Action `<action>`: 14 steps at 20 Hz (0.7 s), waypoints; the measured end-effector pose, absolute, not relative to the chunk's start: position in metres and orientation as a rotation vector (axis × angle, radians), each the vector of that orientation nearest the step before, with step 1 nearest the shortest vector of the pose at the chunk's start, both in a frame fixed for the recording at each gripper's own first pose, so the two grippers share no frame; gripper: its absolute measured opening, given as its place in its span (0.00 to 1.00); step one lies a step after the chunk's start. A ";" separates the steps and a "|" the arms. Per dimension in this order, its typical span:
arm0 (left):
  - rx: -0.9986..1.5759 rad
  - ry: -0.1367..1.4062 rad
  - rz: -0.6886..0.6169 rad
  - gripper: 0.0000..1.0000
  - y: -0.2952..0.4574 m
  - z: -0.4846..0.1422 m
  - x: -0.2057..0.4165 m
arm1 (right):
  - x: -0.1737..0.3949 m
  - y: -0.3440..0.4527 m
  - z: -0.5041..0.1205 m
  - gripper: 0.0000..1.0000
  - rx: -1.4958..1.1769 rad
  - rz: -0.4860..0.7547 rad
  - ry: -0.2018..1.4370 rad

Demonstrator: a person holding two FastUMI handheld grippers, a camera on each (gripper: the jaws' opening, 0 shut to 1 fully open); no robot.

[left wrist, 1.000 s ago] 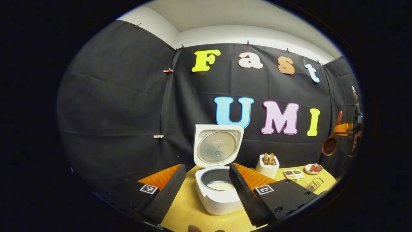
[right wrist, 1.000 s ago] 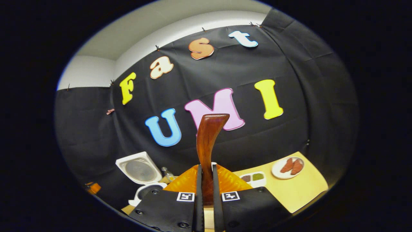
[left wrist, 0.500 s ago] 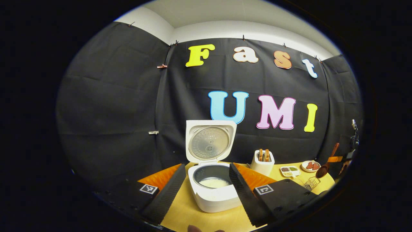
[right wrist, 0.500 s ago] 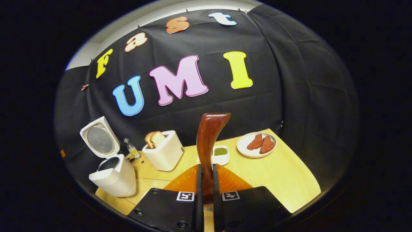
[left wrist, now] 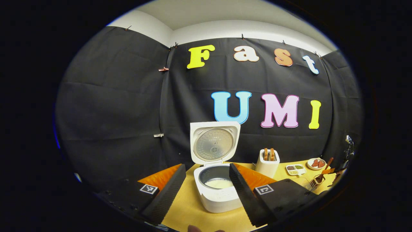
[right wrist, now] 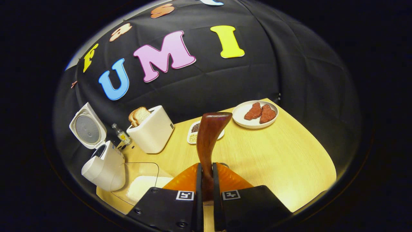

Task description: Close the left gripper, press the button to open the rice cooker; take a wooden spoon from the chopstick holder with the right hand, scoop a spoonful of rice and pour it into the rice cooker, then put the wooden spoon back into the chopstick holder.

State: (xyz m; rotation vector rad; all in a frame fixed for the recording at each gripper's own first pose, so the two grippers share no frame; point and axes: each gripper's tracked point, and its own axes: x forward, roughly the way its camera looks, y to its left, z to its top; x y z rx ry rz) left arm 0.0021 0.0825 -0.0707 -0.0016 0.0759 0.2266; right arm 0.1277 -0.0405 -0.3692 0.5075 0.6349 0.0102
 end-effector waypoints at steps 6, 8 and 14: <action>-0.030 0.064 0.207 0.94 0.079 -0.069 0.004 | 0.121 -0.071 -0.365 0.58 0.564 -0.085 0.640; -0.038 0.065 0.195 0.94 0.076 -0.067 0.004 | 0.113 -0.084 -0.357 0.82 0.550 -0.113 0.635; -0.006 0.041 0.150 0.94 0.067 -0.054 0.005 | 0.076 -0.117 -0.334 0.98 0.421 -0.197 0.631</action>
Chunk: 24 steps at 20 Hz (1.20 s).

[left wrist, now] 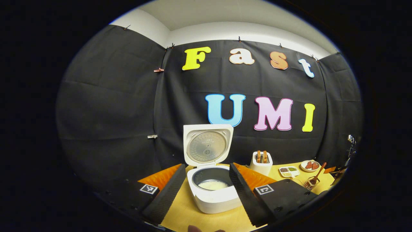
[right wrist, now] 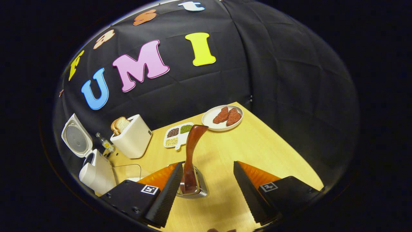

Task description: Close the left gripper, press the button to open the rice cooker; take a wooden spoon from the chopstick holder with the right hand, scoop a spoonful of rice and pour it into the rice cooker, then put the wooden spoon back into the chopstick holder.

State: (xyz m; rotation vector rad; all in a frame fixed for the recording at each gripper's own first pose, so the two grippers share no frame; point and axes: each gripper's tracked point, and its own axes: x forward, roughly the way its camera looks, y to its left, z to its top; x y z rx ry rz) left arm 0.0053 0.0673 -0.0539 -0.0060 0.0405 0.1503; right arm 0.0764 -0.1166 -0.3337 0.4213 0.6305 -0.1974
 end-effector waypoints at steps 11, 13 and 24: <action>0.054 -0.213 0.135 0.96 0.083 0.081 0.116 | 0.041 -0.108 -0.160 0.98 0.223 -0.169 0.357; 0.047 -0.202 0.156 0.95 0.093 0.091 0.148 | 0.038 -0.103 -0.137 0.98 0.214 -0.161 0.322; -0.058 -0.063 0.239 0.95 0.140 0.073 0.309 | 0.024 -0.099 -0.047 0.98 0.202 -0.174 0.203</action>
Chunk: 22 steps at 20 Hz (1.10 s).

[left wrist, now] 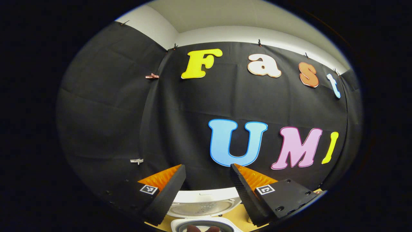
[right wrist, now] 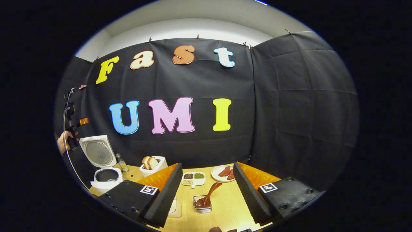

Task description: Close the left gripper, press the button to open the rice cooker; take a wooden spoon from the chopstick holder with the right hand, scoop a spoonful of rice and pour it into the rice cooker, then put the wooden spoon back into the chopstick holder.

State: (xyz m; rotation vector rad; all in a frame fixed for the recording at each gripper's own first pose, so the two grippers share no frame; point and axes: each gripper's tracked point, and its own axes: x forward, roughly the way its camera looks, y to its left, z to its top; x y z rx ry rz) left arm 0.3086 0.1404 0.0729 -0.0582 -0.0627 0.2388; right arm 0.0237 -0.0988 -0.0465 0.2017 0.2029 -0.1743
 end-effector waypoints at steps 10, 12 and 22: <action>-0.047 0.231 0.315 0.95 0.163 -0.028 0.372 | -0.005 -0.095 -0.059 0.99 0.113 -0.194 0.244; -0.042 0.248 0.333 0.99 0.158 -0.028 0.369 | -0.007 -0.095 -0.059 0.99 0.110 -0.188 0.248; -0.096 0.369 0.359 0.99 0.101 -0.074 0.272 | -0.007 -0.078 -0.051 0.99 0.145 -0.118 0.244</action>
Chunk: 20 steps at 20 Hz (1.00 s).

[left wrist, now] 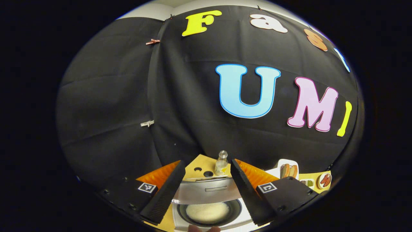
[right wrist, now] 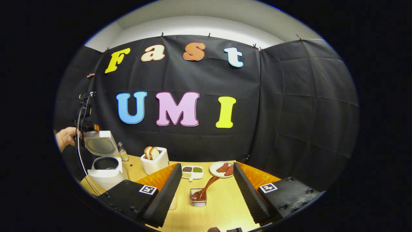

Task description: Close the left gripper, press the button to open the rice cooker; take a wooden spoon from the chopstick holder with the right hand, scoop a spoonful of rice and pour it into the rice cooker, then put the wooden spoon back into the chopstick holder.

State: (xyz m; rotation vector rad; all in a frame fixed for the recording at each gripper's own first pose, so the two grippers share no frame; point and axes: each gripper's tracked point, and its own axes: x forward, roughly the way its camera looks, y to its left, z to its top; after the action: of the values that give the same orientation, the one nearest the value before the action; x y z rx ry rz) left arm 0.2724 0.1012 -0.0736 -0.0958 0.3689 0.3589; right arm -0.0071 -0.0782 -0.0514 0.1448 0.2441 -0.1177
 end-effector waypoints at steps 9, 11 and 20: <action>-0.105 0.483 0.352 0.99 0.053 -0.187 0.206 | -0.022 -0.064 -0.038 0.99 0.132 -0.077 0.227; -0.089 0.518 0.349 0.99 0.047 -0.208 0.200 | -0.027 -0.066 -0.035 0.99 0.135 -0.081 0.222; -0.097 0.560 0.342 1.00 0.039 -0.245 0.180 | -0.037 -0.062 -0.033 0.99 0.148 -0.077 0.223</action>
State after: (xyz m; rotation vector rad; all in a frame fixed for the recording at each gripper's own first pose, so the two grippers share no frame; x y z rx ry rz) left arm 0.1796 0.0389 -0.2449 -0.0968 0.5604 0.3415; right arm -0.0365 -0.0624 -0.0329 0.1475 0.2234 -0.0770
